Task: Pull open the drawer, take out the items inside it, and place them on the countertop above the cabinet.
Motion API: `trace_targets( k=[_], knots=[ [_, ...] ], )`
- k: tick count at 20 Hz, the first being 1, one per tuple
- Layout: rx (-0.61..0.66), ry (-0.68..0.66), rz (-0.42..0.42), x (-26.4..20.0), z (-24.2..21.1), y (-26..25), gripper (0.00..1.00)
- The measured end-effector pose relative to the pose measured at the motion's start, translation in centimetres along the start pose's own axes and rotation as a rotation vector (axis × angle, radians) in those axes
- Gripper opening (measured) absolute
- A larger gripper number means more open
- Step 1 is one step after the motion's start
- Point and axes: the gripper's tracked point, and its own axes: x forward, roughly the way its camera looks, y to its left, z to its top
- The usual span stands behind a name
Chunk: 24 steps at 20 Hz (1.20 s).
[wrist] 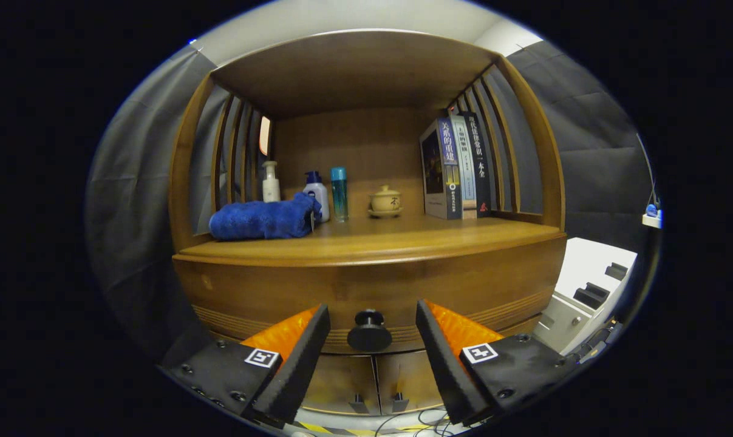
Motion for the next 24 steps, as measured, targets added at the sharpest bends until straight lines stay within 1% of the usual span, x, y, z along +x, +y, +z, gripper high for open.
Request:
trace_targets(
  k=[1,5,8,11,12,18,21,24],
  knots=[
    [0.002,0.008,-0.005,0.4,-0.4,-0.2,0.92],
    [0.052,0.014,0.005,1.3,-1.5,-0.1,0.80],
    [0.062,0.016,0.017,1.9,-1.9,0.2,0.73],
    [0.073,0.034,0.019,2.4,-2.3,0.4,0.65],
    [0.073,0.031,0.027,2.4,-2.2,0.7,0.62],
    [0.021,0.079,-0.005,2.4,-2.4,0.2,0.45],
    [0.049,0.097,0.005,2.6,-2.6,0.4,0.46],
    [0.033,0.061,0.007,2.3,-2.6,0.2,0.45]
  ],
)
